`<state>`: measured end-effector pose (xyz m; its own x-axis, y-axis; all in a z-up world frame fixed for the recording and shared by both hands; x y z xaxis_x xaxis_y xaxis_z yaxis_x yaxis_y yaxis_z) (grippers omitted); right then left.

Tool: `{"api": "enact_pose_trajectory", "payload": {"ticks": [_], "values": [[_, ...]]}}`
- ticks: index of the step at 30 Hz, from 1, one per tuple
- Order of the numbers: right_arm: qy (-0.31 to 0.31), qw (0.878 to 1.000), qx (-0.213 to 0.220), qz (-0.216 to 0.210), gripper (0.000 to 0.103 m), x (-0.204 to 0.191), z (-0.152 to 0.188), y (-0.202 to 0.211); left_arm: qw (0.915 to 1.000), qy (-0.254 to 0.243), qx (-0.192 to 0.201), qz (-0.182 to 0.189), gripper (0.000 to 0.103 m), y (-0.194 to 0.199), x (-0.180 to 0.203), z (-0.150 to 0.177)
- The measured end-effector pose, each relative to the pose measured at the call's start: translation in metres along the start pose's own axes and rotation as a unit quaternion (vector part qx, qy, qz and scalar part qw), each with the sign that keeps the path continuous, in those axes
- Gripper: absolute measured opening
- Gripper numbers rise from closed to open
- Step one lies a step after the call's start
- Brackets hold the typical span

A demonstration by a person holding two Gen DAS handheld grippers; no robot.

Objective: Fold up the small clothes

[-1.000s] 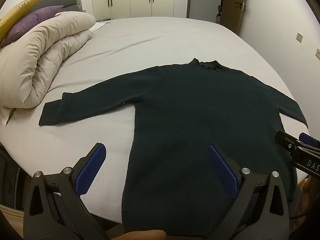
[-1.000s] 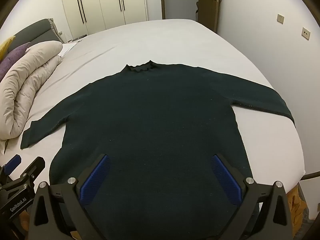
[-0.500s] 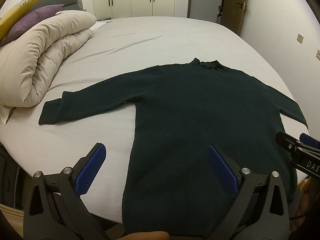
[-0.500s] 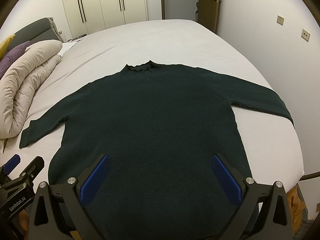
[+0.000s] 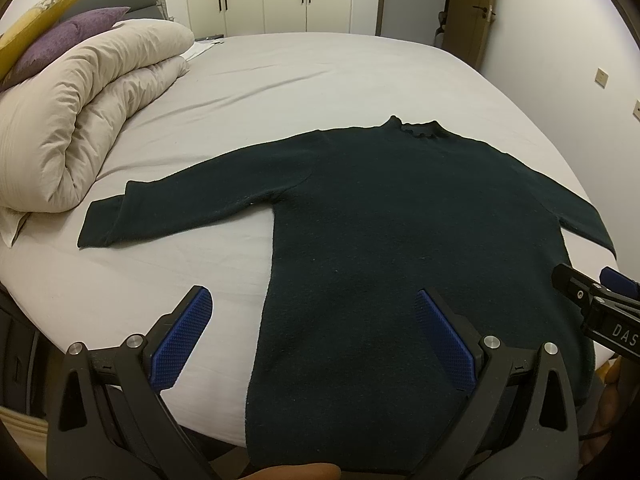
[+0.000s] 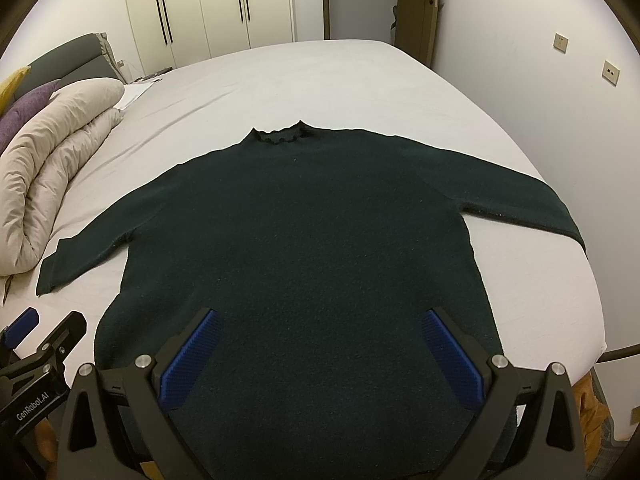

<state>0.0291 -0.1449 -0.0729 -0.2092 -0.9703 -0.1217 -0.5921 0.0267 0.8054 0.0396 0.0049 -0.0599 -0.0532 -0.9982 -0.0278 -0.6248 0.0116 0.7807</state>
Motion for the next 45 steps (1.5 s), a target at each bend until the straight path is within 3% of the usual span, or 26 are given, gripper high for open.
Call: {"api": "enact_pose_trajectory", "payload": {"ticks": [45], "values": [[0.007,1.000,-0.002,0.001,0.103,-0.0068,0.0066,0.0003,0.9999,0.012,-0.010,0.004,0.103,-0.0040,-0.0056,0.0052]]}}
Point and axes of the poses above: each gripper's, at about its wrist camera, not at the fingertips, and y roughly against the way its jaws point, x to its right, z to its underside, the point moved 6 cm from there along -y, roughly the way its jaws point, and after that the axes turned 4 degrees about -y, right-handed, at the moved point
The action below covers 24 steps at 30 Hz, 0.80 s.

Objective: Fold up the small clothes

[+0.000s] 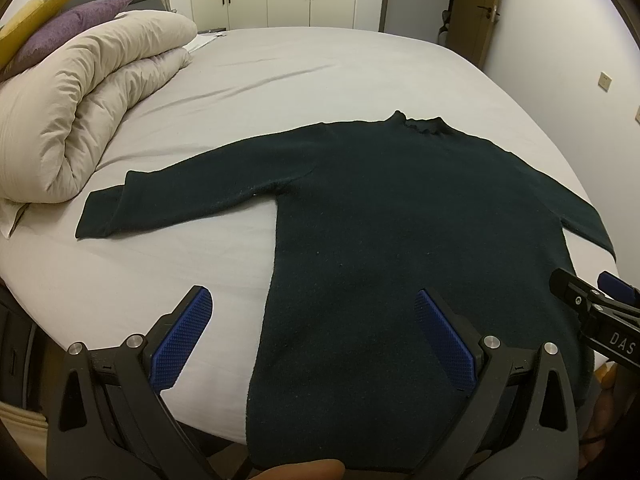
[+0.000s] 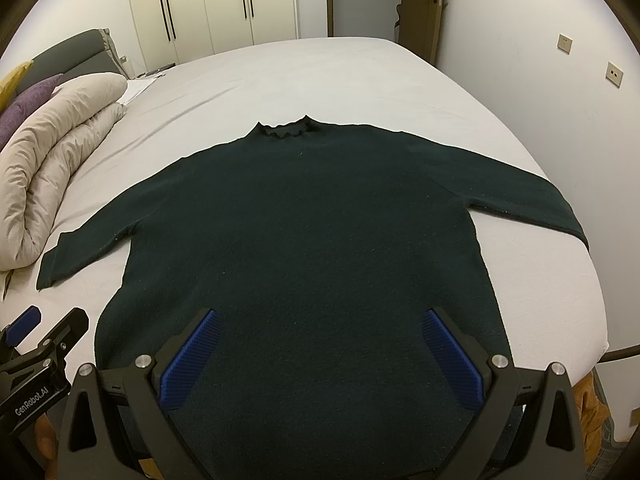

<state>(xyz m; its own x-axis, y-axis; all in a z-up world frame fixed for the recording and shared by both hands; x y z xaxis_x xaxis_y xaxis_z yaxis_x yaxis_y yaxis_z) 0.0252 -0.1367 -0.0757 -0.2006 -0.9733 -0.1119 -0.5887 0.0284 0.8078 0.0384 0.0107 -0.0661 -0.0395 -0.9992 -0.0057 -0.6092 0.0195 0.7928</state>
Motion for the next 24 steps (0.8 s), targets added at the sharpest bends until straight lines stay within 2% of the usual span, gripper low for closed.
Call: {"api": "enact_pose_trajectory", "payload": {"ticks": [13,19,22,24], "values": [[0.008,1.000,-0.008,0.003,0.103,-0.007,0.001,-0.005,0.9999,0.010,-0.002,0.004,0.103,-0.004,-0.006,0.000],[0.011,1.000,-0.015,-0.001,0.103,-0.011,0.001,-0.011,0.9998,0.013,0.009,0.013,0.103,-0.007,-0.013,0.003],[0.010,0.999,-0.024,-0.018,0.103,-0.016,0.001,-0.015,0.9976,0.049,0.007,0.048,0.103,-0.013,-0.030,0.009],[0.006,0.999,-0.027,-0.040,0.103,-0.020,0.000,-0.017,0.9879,0.113,0.001,0.106,0.103,-0.020,-0.054,0.015]]}}
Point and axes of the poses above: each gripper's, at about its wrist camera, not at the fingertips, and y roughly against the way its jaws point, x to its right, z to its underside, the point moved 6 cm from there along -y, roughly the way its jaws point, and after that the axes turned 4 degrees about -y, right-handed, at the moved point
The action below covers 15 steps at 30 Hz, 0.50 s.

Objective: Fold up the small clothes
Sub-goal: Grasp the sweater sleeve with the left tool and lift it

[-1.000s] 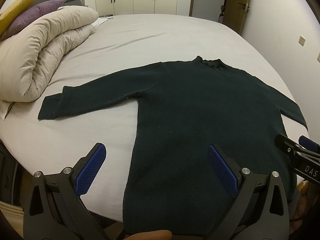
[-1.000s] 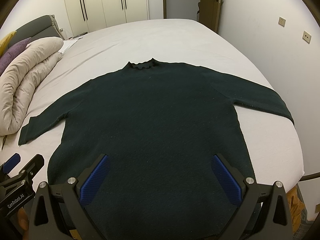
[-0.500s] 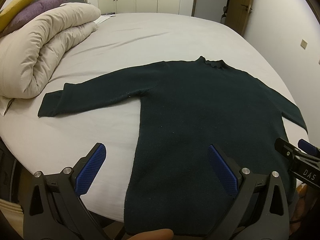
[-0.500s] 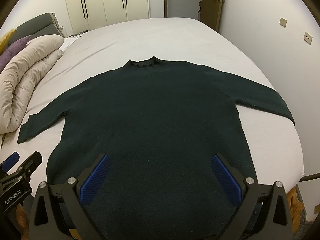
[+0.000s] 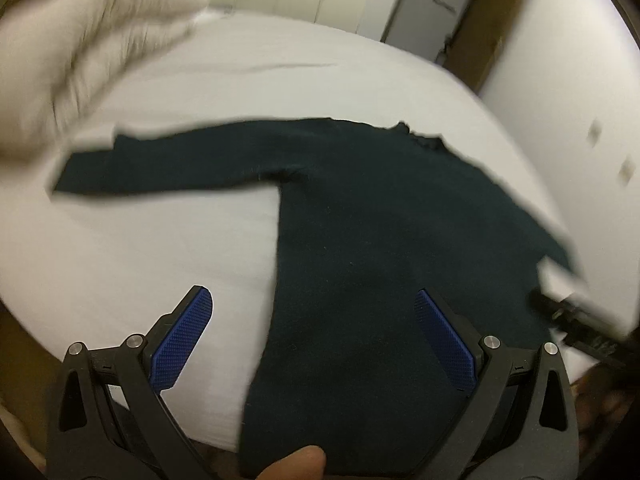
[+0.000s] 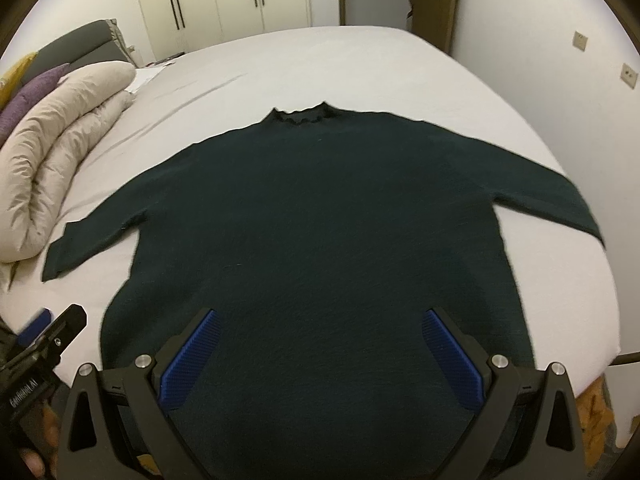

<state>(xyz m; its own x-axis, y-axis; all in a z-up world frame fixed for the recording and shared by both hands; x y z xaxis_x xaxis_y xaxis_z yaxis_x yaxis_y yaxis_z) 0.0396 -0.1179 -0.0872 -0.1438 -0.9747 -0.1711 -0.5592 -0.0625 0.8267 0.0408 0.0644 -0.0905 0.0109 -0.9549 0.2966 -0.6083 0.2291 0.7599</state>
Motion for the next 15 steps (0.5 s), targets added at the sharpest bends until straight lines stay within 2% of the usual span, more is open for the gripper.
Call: {"api": "enact_pose_trajectory", "payload": {"ticks": [2,3,6,7,9,11,12,13,15], "values": [[-0.005,1.000,0.002,-0.025,0.103,-0.005,-0.002,0.000,0.9980,0.055,-0.001,0.030,0.103,-0.002,-0.032,-0.002],[-0.008,0.999,0.006,-0.039,0.103,-0.008,-0.004,0.002,0.9970,0.071,0.008,0.032,0.103,0.000,-0.045,-0.005],[-0.023,0.996,0.026,-0.086,0.103,-0.015,-0.014,0.007,0.9895,0.133,0.056,0.016,0.103,0.011,-0.099,-0.018],[-0.026,0.994,0.032,-0.098,0.103,-0.019,-0.017,0.009,0.9843,0.160,0.072,0.013,0.103,0.015,-0.118,-0.022],[-0.032,0.991,0.042,-0.120,0.103,-0.024,-0.023,0.010,0.9699,0.222,0.099,0.019,0.103,0.019,-0.159,-0.029],[-0.035,0.988,0.049,-0.140,0.103,-0.031,-0.028,0.009,0.9616,0.264,0.068,0.033,0.103,0.009,-0.191,-0.034],[-0.036,0.987,0.051,-0.148,0.103,-0.034,-0.030,0.008,0.9542,0.289,0.056,0.051,0.103,0.003,-0.203,-0.036],[-0.038,0.985,0.052,-0.159,0.103,-0.038,-0.032,0.006,0.9408,0.325,0.058,0.078,0.102,-0.004,-0.219,-0.038],[-0.039,0.983,0.047,-0.175,0.102,-0.045,-0.034,0.001,0.9225,0.368,0.067,0.095,0.102,-0.013,-0.241,-0.040]]}}
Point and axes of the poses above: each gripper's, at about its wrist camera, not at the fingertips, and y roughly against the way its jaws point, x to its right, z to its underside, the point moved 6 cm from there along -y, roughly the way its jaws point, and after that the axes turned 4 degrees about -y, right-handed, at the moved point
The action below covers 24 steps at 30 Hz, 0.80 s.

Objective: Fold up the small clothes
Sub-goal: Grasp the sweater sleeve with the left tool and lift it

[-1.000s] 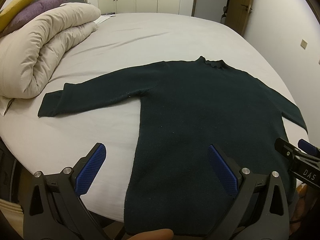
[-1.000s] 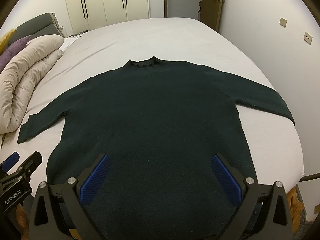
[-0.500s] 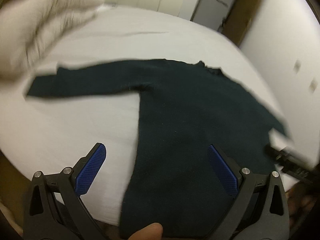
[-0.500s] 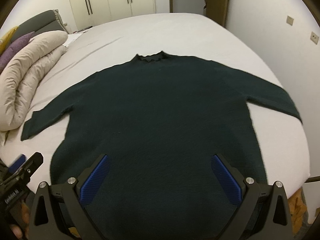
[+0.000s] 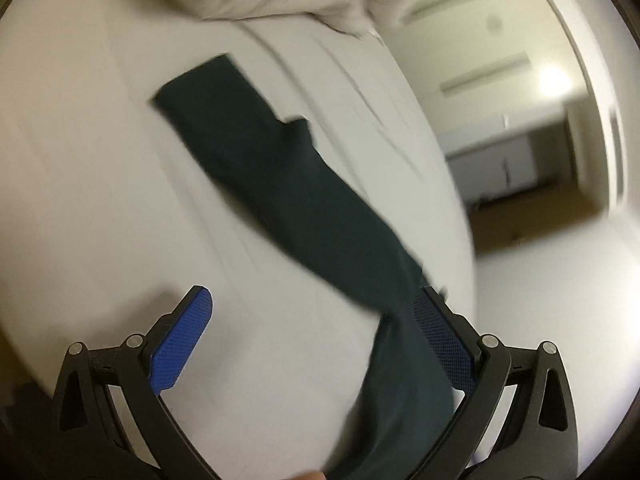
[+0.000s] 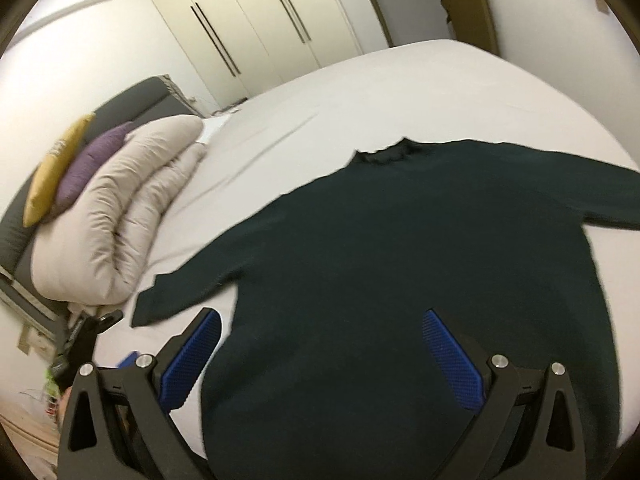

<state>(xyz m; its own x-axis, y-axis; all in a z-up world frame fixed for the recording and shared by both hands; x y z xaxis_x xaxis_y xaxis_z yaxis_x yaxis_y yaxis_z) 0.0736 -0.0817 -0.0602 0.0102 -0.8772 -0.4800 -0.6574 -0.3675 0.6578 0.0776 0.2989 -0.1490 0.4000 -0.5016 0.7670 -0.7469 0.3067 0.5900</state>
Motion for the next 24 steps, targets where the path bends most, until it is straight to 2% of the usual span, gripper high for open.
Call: {"api": "enact_pose_trajectory", "payload": {"ticks": [2,4,10,13,14,15,16,17,18,19,21,24], "values": [[-0.002,1.000,-0.007,-0.019,0.099,-0.007,0.000,-0.009,0.9972,0.068,0.003,0.030,0.102,-0.013,-0.019,-0.016],[-0.001,1.000,-0.012,-0.027,0.098,-0.009,0.000,-0.016,0.9932,0.105,0.001,0.051,0.102,-0.025,-0.029,-0.026],[-0.018,0.999,-0.018,-0.040,0.093,-0.007,-0.001,-0.028,0.9859,0.150,0.033,0.068,0.102,-0.049,-0.034,-0.060],[-0.025,0.998,-0.021,-0.047,0.089,-0.004,0.000,-0.033,0.9831,0.165,0.041,0.068,0.095,-0.060,-0.038,-0.075],[-0.026,0.998,-0.022,-0.047,0.088,-0.002,0.001,-0.034,0.9833,0.164,0.041,0.068,0.086,-0.062,-0.039,-0.079],[-0.027,0.998,-0.021,-0.048,0.086,0.000,0.001,-0.034,0.9840,0.160,0.039,0.068,0.066,-0.067,-0.038,-0.084],[-0.029,0.998,-0.021,-0.049,0.084,0.002,0.001,-0.034,0.9840,0.159,0.033,0.073,0.053,-0.070,-0.039,-0.086],[-0.031,0.998,-0.021,-0.050,0.081,0.005,0.001,-0.033,0.9832,0.166,0.017,0.074,0.029,-0.080,-0.039,-0.086],[-0.032,0.998,-0.020,-0.050,0.080,0.007,0.000,-0.032,0.9834,0.169,0.013,0.066,0.022,-0.084,-0.041,-0.088],[-0.034,0.998,-0.017,-0.049,0.079,0.011,-0.001,-0.030,0.9849,0.163,0.015,0.055,0.021,-0.084,-0.039,-0.090],[-0.039,0.998,-0.008,-0.048,0.077,0.022,-0.004,-0.025,0.9931,0.111,0.024,0.029,0.010,-0.083,-0.016,-0.094],[-0.067,0.997,0.005,-0.040,0.077,0.050,-0.011,-0.019,0.9997,0.007,0.022,0.010,0.009,-0.092,0.053,-0.091]]}}
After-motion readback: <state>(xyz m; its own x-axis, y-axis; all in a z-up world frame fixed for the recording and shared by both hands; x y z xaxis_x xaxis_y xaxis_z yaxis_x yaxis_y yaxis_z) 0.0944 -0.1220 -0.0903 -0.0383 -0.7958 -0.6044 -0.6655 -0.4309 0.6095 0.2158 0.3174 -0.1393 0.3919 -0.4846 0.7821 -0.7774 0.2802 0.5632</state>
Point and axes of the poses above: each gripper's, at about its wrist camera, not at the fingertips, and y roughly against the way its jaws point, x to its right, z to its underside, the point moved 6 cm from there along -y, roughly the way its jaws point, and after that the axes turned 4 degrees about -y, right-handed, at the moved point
